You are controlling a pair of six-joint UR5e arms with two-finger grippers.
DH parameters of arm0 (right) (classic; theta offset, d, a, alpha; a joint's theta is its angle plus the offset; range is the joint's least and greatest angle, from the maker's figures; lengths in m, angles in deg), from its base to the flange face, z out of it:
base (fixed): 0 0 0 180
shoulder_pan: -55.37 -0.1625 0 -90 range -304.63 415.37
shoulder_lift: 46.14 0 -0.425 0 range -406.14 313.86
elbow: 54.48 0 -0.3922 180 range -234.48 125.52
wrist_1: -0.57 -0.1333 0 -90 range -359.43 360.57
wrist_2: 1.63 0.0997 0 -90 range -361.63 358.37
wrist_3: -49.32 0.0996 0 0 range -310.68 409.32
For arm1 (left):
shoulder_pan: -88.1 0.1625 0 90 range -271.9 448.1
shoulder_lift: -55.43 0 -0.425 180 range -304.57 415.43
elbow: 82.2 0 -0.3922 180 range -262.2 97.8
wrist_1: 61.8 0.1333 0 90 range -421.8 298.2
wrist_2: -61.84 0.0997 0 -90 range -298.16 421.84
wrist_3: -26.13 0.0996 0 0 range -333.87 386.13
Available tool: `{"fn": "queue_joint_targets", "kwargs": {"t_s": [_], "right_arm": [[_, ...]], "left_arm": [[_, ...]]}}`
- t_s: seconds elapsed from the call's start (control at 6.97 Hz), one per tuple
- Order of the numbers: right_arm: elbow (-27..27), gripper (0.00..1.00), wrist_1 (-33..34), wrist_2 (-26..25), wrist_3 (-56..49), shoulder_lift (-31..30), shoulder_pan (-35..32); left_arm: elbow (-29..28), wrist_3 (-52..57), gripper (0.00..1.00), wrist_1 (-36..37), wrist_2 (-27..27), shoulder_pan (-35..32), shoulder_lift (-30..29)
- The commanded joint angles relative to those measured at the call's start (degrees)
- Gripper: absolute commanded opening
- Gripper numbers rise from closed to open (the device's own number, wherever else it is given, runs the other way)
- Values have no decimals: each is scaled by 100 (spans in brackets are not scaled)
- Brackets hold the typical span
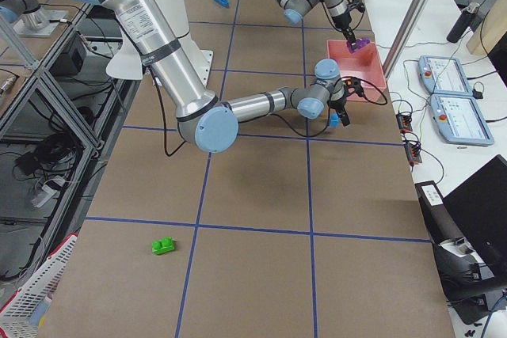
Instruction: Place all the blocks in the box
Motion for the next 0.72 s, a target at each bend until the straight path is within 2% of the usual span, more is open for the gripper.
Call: {"fn": "queue_joint_targets", "kwargs": {"t_s": [0.0,0.14,0.43,0.57], "right_arm": [[-127,99,-8,-36,110,76,143],[-180,99,-8,-123,119,76,240],[-337,95,0,-141,155,180,302],[-599,82,0,-150,163,355,320]], "left_arm": [[-129,-6,15,4,95,4,-20],[-120,20,99,4,94,4,-29],[-120,21,100,4,94,4,-55],[-111,12,100,4,77,-4,-73]]}}
